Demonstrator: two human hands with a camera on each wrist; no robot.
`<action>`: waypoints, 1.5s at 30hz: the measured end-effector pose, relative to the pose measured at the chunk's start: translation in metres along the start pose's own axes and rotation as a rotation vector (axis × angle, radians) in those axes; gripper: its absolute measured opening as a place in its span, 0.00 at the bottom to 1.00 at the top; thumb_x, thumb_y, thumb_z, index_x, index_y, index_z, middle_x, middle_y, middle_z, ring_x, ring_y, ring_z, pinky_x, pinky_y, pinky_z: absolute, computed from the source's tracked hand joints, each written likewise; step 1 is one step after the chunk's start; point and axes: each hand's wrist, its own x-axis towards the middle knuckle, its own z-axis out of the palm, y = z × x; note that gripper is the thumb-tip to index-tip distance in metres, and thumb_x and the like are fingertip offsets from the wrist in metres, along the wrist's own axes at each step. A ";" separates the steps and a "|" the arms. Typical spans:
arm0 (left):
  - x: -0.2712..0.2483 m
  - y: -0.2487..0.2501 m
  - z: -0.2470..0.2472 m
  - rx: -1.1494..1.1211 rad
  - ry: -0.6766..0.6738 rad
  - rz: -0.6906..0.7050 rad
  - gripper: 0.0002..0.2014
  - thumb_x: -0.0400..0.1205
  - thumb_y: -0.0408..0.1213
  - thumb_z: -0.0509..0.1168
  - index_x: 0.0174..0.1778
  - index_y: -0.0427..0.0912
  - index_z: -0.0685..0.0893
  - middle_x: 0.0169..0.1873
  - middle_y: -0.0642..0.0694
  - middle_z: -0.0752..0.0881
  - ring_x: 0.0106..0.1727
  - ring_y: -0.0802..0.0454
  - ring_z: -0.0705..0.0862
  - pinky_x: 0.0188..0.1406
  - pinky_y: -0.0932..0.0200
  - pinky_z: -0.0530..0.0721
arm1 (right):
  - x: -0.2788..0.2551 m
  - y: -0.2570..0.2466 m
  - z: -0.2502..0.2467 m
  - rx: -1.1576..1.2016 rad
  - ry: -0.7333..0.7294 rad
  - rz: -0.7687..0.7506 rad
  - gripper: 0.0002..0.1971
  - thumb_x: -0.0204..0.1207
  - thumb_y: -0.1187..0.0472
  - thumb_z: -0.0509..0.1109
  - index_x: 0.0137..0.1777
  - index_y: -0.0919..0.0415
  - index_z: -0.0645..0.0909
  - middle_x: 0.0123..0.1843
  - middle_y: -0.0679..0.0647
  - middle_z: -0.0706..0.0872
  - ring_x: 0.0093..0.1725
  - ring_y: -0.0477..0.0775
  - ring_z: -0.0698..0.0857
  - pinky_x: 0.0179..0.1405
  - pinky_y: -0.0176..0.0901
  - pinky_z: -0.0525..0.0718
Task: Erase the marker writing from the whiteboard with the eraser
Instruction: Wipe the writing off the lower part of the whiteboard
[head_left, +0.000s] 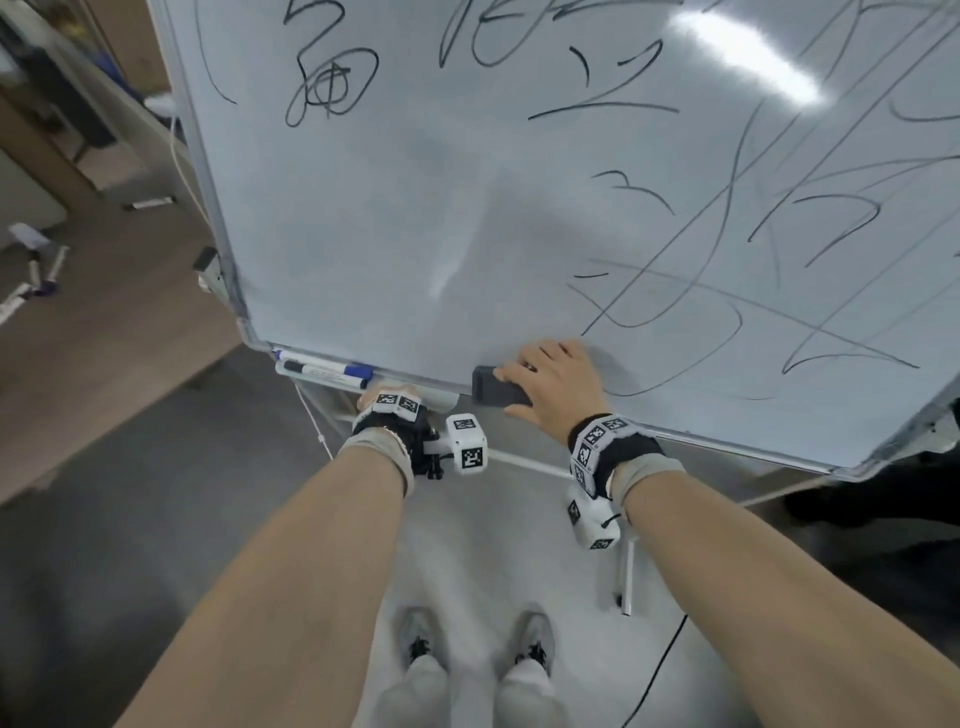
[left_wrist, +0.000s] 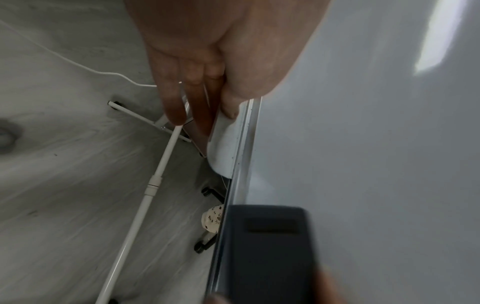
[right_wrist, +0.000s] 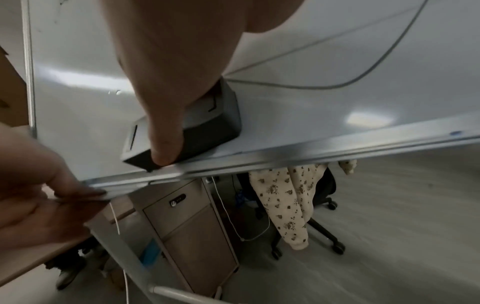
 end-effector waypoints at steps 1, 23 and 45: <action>-0.002 0.001 0.001 0.000 0.012 -0.005 0.05 0.81 0.40 0.68 0.46 0.43 0.86 0.52 0.42 0.90 0.56 0.40 0.88 0.61 0.48 0.87 | -0.001 0.006 -0.007 -0.002 0.064 0.034 0.26 0.62 0.40 0.85 0.57 0.48 0.83 0.48 0.51 0.83 0.46 0.59 0.81 0.52 0.53 0.70; -0.045 0.042 -0.008 0.216 0.099 0.127 0.21 0.83 0.55 0.64 0.69 0.49 0.83 0.64 0.45 0.87 0.68 0.44 0.84 0.66 0.53 0.82 | -0.020 0.075 -0.042 -0.117 0.279 0.041 0.24 0.66 0.44 0.83 0.60 0.49 0.84 0.51 0.52 0.83 0.50 0.60 0.81 0.58 0.55 0.68; -0.032 0.035 0.012 0.267 0.065 0.144 0.19 0.78 0.54 0.67 0.66 0.58 0.81 0.65 0.49 0.86 0.66 0.45 0.84 0.66 0.51 0.82 | -0.046 0.063 -0.022 0.032 0.260 0.106 0.22 0.66 0.46 0.82 0.58 0.51 0.85 0.48 0.53 0.83 0.48 0.60 0.80 0.55 0.53 0.70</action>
